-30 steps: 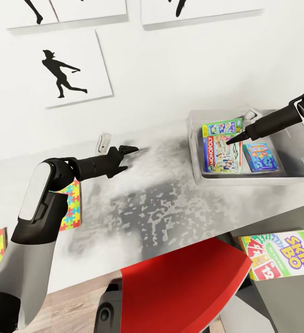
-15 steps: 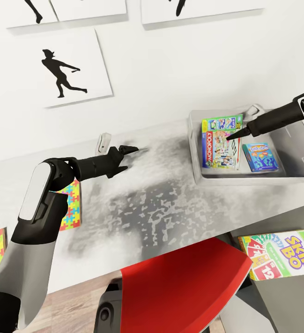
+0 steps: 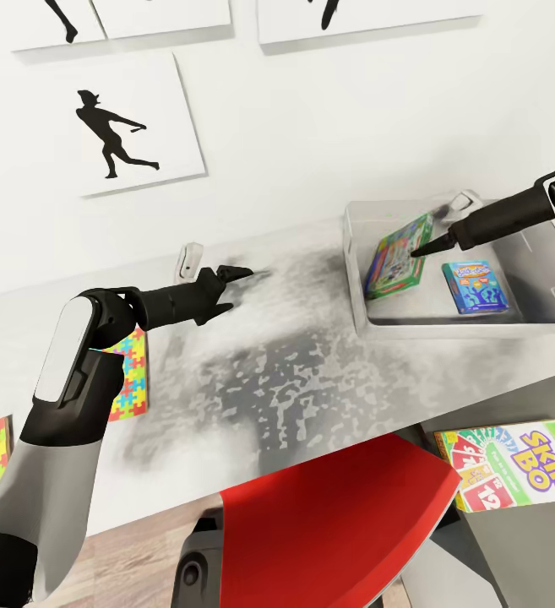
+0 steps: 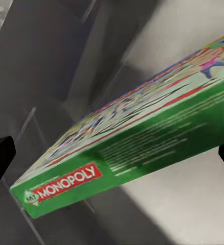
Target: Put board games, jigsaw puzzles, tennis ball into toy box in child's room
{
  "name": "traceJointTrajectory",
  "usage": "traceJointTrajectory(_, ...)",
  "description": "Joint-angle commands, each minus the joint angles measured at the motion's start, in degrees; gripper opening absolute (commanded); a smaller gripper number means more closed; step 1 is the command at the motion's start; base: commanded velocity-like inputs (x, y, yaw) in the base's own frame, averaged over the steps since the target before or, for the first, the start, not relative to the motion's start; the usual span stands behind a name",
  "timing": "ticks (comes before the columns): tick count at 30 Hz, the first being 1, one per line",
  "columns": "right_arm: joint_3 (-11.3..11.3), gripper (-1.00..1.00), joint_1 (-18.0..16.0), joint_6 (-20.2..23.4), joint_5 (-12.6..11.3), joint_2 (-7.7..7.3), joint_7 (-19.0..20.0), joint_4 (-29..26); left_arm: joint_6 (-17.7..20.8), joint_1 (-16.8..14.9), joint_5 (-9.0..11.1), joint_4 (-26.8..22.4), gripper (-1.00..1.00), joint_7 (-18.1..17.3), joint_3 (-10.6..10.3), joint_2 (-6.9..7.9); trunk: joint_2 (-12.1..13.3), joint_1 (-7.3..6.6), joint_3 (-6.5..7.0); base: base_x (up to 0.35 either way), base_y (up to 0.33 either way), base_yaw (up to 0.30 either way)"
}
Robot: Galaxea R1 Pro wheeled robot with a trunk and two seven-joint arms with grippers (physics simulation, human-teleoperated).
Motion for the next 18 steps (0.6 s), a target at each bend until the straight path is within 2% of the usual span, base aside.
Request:
traceJointTrajectory(1, 0.38, 1.0, -0.09, 0.46, -0.43, -0.06, 0.0, -0.05, -0.08, -0.06, 0.57, -0.05, 1.0, 0.59, -0.04, 0.01, -0.1, 0.03, -0.08, 0.0, 0.0, 0.0)
traceJointTrajectory(18, 0.25, 1.0, -0.14, 0.29, -0.43, -0.24, -0.03, -0.07, -0.05, -0.1, 0.57, -0.05, 1.0, 0.59, -0.04, -0.1, -0.1, 0.03, -0.08, 0.0, 0.0, 0.0)
